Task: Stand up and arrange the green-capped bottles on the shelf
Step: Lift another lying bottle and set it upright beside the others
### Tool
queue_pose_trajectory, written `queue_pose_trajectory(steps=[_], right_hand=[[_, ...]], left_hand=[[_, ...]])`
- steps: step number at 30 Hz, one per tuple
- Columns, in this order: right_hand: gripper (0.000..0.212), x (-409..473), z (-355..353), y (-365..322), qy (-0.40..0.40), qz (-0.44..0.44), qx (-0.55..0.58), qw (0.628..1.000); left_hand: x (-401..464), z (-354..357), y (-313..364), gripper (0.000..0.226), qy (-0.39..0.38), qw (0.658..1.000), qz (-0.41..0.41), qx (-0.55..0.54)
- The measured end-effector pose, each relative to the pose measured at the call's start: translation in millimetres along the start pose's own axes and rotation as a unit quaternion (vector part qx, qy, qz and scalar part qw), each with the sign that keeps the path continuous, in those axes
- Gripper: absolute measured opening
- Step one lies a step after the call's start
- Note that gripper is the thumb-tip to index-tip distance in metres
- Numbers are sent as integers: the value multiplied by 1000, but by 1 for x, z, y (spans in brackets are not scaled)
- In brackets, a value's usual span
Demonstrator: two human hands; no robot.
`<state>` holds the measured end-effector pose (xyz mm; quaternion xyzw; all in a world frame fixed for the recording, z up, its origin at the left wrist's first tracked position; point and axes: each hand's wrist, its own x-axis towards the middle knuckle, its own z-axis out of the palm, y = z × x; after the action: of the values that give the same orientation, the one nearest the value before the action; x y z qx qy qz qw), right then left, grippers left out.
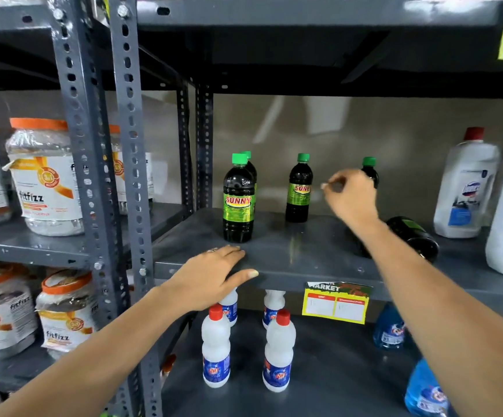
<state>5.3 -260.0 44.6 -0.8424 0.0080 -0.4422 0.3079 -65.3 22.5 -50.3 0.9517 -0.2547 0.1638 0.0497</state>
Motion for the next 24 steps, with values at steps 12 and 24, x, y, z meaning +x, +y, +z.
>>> queue_pose_trajectory(steps=[12,24], right_hand=[[70,23,-35,55,-414,323,-156,837],[60,-23,-7,38,-216,155,55,962]], left_hand=[[55,-6,48,118,-150,989,21,-2],[58,7,43,125,-117,993,19,3]])
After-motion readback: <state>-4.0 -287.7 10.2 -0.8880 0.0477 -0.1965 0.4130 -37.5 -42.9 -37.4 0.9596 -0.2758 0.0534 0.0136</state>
